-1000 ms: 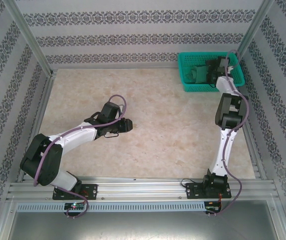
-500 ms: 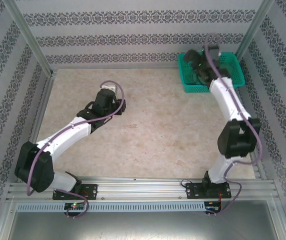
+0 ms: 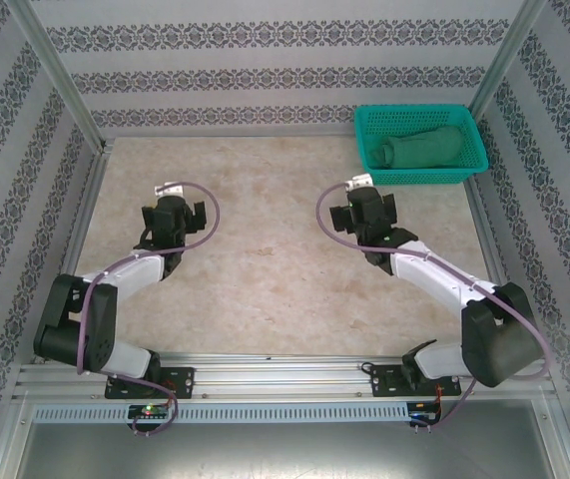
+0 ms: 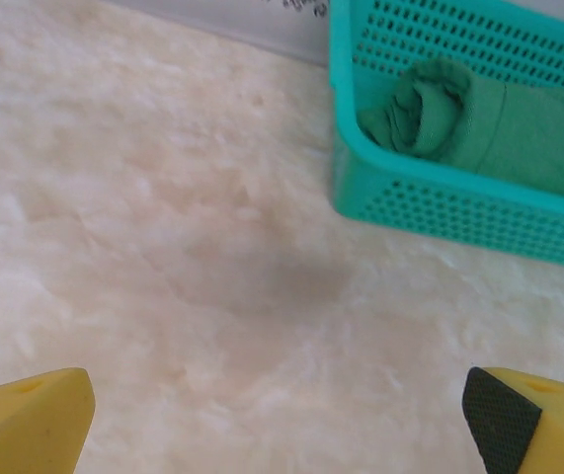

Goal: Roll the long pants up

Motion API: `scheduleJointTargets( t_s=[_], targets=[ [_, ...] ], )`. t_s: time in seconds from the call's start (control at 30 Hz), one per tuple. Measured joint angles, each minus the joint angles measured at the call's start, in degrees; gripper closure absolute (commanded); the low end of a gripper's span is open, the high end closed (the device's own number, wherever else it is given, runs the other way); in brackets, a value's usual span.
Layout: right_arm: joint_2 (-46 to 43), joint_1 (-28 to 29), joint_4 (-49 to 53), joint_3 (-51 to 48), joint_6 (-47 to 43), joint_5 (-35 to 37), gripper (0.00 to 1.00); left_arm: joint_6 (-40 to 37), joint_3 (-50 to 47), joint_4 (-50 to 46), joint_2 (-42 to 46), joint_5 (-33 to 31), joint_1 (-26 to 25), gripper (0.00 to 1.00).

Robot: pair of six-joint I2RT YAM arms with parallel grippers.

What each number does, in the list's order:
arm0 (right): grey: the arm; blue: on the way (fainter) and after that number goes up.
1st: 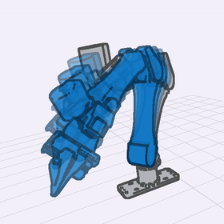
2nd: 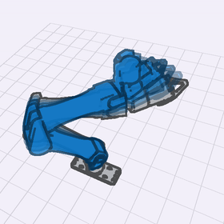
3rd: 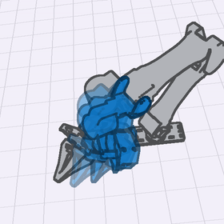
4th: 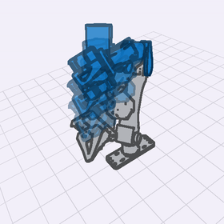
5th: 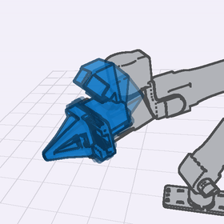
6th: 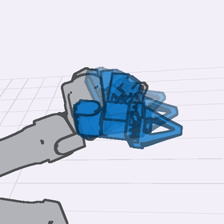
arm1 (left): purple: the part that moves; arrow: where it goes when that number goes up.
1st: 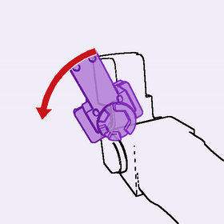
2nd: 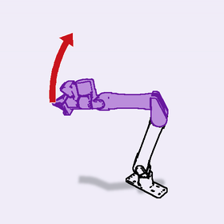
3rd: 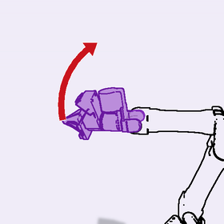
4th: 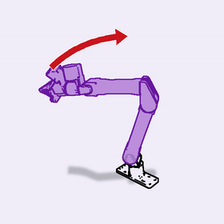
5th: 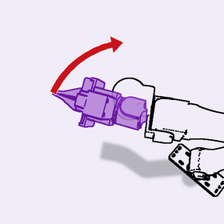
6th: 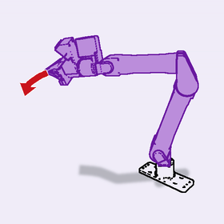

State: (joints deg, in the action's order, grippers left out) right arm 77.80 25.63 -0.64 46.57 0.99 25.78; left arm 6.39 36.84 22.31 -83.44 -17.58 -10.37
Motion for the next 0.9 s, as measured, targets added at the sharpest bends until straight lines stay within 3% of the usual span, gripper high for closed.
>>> scheduleJointTargets(
  t_s=[0.2, 0.33, 0.43, 0.9],
  targets=[
    [-3.04, -0.85, -4.70, -5.44, -1.05, 1.36, 0.02, -2.84, -4.50, 4.66, 5.22, -0.46, 0.33, 0.00],
    [-5.14, -3.56, -8.59, -8.61, -1.53, 1.20, 0.02, -4.70, -4.59, 7.32, 10.10, -1.57, 4.33, 0.00],
    [-5.14, -5.35, -11.43, -10.14, -1.62, 0.68, 0.02, -4.94, -5.95, 9.88, 9.81, -1.57, 6.43, 0.00],
    [-6.32, -15.10, -23.63, -20.72, -1.64, -4.28, 0.02, -4.87, -16.28, 16.92, 7.34, 1.95, 7.13, 0.00]
  ],
)
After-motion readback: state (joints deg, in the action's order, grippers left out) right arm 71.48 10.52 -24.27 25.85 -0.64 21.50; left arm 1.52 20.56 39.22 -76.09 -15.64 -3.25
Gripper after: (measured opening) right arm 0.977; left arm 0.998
